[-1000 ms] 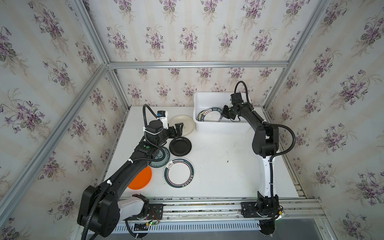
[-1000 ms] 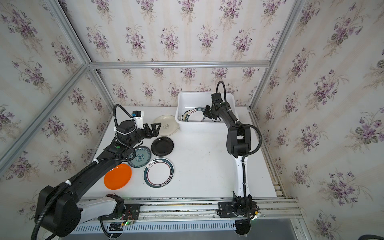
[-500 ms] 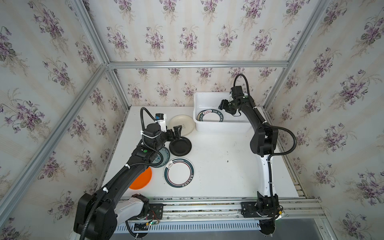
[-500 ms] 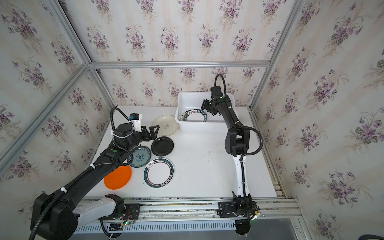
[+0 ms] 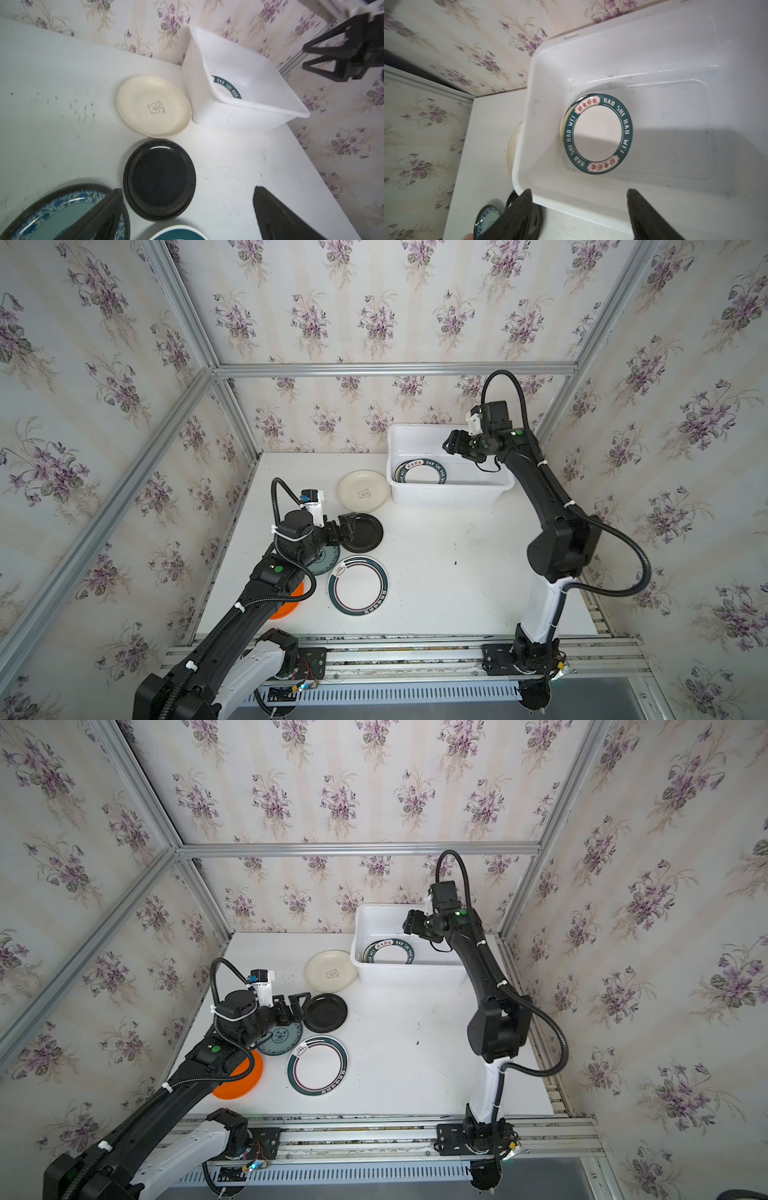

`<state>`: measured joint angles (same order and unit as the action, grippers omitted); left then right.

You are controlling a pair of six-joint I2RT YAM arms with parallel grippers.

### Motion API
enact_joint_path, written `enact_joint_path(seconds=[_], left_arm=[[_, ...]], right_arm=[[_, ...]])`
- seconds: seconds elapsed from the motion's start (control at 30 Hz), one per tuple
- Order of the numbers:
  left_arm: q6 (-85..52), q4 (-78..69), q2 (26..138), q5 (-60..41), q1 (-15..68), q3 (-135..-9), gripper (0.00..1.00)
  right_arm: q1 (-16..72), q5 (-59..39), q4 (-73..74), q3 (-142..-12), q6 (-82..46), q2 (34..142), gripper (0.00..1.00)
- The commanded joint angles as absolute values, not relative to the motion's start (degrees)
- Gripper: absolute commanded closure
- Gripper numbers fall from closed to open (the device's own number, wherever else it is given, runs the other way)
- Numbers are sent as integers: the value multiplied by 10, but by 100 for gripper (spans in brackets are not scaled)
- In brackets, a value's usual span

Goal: Place the plates into the plastic bin on the countertop
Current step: 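Withdraw the right gripper from the bin while the left gripper moves to the striped plate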

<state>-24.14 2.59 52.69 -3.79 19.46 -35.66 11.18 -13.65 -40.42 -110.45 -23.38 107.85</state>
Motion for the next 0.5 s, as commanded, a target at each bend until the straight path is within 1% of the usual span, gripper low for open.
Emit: enact_joint_path(seconds=[0.0,0.1,0.2,0.27,0.37,0.47], left_arm=[[-249,72,530,-8,195,-348,0],[-268,117,529,-13,196,-351,0],[-298,143,511,-2,199,-338,0],[-307,185,507,16,200,-346,0],[-312,249,521,38,200,-365,0],[-327,294,536,27,200,-375,0]], right_arm=[[126,-168,-245,-959,-276,983,26],[135,-188,-147,-805,-316,894,26],[142,-242,-62,-692,-338,838,26],[143,-269,-40,-648,-347,816,26],[145,-280,-38,-603,-343,786,26],[145,-284,-40,-575,-327,757,26]])
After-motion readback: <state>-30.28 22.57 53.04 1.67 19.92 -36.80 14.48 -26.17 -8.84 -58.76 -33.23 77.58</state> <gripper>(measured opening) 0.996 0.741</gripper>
